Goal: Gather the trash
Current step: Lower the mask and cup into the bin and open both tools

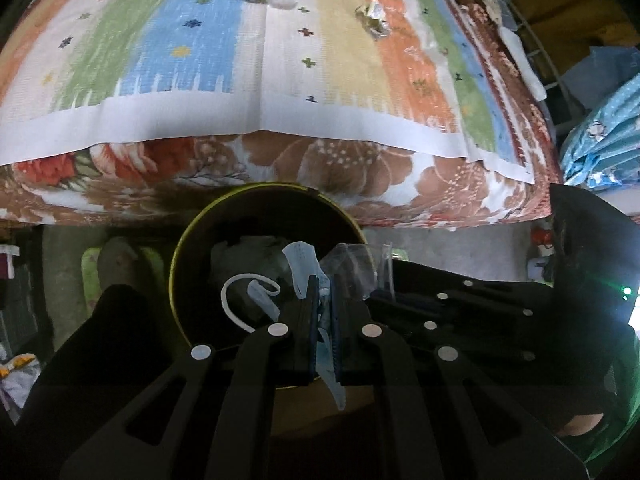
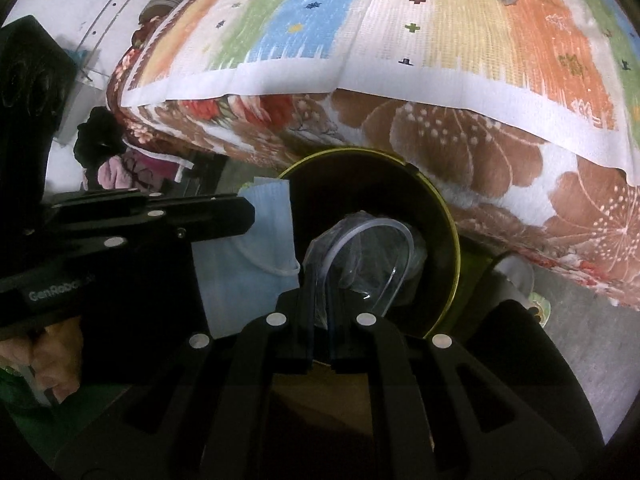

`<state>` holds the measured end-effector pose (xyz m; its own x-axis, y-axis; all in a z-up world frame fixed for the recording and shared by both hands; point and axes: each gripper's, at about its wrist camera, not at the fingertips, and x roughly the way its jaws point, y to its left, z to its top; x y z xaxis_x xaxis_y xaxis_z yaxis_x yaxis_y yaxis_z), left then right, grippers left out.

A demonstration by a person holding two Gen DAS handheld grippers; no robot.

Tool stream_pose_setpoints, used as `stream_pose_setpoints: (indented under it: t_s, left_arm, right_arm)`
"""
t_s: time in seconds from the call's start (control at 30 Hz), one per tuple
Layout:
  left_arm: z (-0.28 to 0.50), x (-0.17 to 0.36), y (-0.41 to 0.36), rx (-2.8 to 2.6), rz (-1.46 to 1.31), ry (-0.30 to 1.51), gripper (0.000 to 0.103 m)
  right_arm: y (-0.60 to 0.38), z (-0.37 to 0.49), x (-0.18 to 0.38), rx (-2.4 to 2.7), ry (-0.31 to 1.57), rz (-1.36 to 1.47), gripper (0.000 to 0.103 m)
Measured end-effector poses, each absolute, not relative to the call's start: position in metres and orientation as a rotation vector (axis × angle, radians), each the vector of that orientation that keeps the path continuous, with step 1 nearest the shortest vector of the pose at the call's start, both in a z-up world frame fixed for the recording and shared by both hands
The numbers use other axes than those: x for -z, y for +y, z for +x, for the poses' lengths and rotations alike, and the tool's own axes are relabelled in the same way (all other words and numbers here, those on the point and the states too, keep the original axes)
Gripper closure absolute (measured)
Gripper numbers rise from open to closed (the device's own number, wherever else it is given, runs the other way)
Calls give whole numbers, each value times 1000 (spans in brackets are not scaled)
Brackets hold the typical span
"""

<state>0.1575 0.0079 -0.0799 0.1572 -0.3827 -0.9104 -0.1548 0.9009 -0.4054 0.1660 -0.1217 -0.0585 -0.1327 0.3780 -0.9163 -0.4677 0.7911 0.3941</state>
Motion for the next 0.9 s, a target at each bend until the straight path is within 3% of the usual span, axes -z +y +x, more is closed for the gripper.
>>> stream_pose_setpoints:
  t_s: [0.1, 0.17, 0.47, 0.53, 0.7, 0.9]
  left_arm:
    - [159, 83, 12, 148, -472, 1438, 89]
    - [160, 84, 16, 137, -487, 1439, 80]
    - [163, 68, 28, 116, -539, 1359, 75]
    - [166, 65, 33, 88, -538, 1333, 68]
    - [181, 69, 43, 32, -531, 1343, 63]
    - [186, 62, 57, 4, -563, 1286, 40]
  right_arm:
    - [-122, 167, 60, -722, 1542, -80, 93]
    - [-123, 170, 60, -695, 1536, -73, 68]
    - [-132, 178, 50, -678, 1494, -19, 67]
    - [-132, 180, 47, -663, 1474, -33, 65]
    - [-127, 192, 36, -632, 1386, -124, 60]
    - [-131, 206, 22, -591, 1293, -151, 36]
